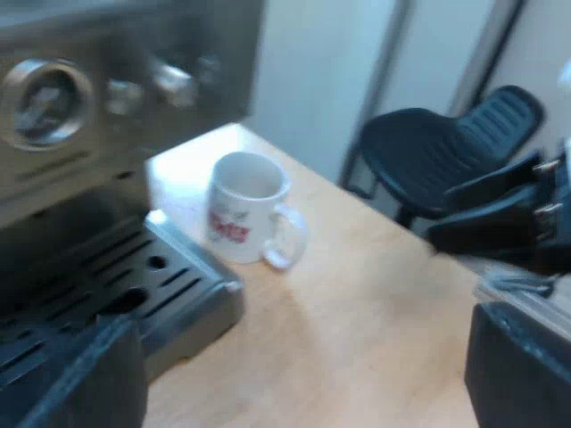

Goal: Remove mug from coffee machine

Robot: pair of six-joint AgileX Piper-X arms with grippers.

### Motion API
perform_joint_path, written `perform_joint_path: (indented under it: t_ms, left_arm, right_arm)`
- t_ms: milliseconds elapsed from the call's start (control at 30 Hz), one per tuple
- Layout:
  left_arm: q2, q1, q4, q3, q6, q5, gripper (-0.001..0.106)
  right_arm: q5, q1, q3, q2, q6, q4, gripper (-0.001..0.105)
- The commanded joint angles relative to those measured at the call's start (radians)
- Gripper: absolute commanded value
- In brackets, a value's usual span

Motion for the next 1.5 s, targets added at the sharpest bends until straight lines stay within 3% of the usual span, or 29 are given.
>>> perform_joint_path:
  t_ms: [33,100,300,367,433,567,700,900,967,1067,1133,1267,1500]
  left_arm:
    - [-0.002,0.074,0.054,-0.038,-0.012,-0.022,0.079]
    - [-0.002,0.137,0.066,-0.055,-0.012,-0.019,0.079]
    - [-0.002,0.43,0.076,-0.068,-0.012,0.14,0.079]
    - [-0.008,0.518,0.102,-0.068,-0.009,0.135,0.079]
    - [-0.013,0.552,0.117,-0.068,0.012,0.124,0.079]
    - [-0.036,0.561,0.173,-0.07,0.116,0.05,0.079]
    - [-0.066,0.561,0.233,-0.07,0.151,-0.024,0.079]
    - [-0.114,0.561,0.328,-0.07,0.243,-0.096,0.079]
    - [-0.133,0.561,0.347,-0.07,0.263,-0.115,0.079]
    - [-0.161,0.561,0.357,-0.07,0.271,-0.166,0.079]
    - [-0.168,0.561,0.357,-0.07,0.293,-0.19,0.079]
    - [-0.181,0.561,0.366,-0.07,0.313,-0.24,0.079]
    - [-0.225,0.561,0.419,-0.07,0.313,-0.242,0.079]
  right_arm:
    - [-0.001,-0.001,-0.067,-0.003,-0.004,0.004,0.063]
    - [0.008,-0.001,-0.093,-0.003,-0.004,-0.006,0.063]
    - [0.062,-0.001,-0.103,-0.003,-0.004,-0.079,0.063]
    - [0.062,-0.001,-0.103,-0.001,-0.004,-0.09,0.063]
    - [0.062,-0.001,-0.103,-0.001,-0.004,-0.095,0.063]
    - [0.062,-0.001,-0.103,0.035,-0.041,-0.095,0.063]
    - [0.062,-0.014,-0.103,0.079,-0.041,-0.099,0.063]
    - [0.048,-0.169,-0.103,0.142,-0.041,-0.155,0.063]
    - [0.017,-0.247,-0.103,0.143,-0.088,-0.16,0.063]
    - [-0.002,-0.34,-0.103,0.134,-0.188,-0.16,0.063]
    - [-0.002,-0.381,-0.103,0.123,-0.213,-0.156,0.063]
    - [-0.009,-0.481,-0.103,0.076,-0.215,-0.14,0.063]
    - [-0.007,-0.513,-0.103,-0.041,-0.221,-0.057,0.063]
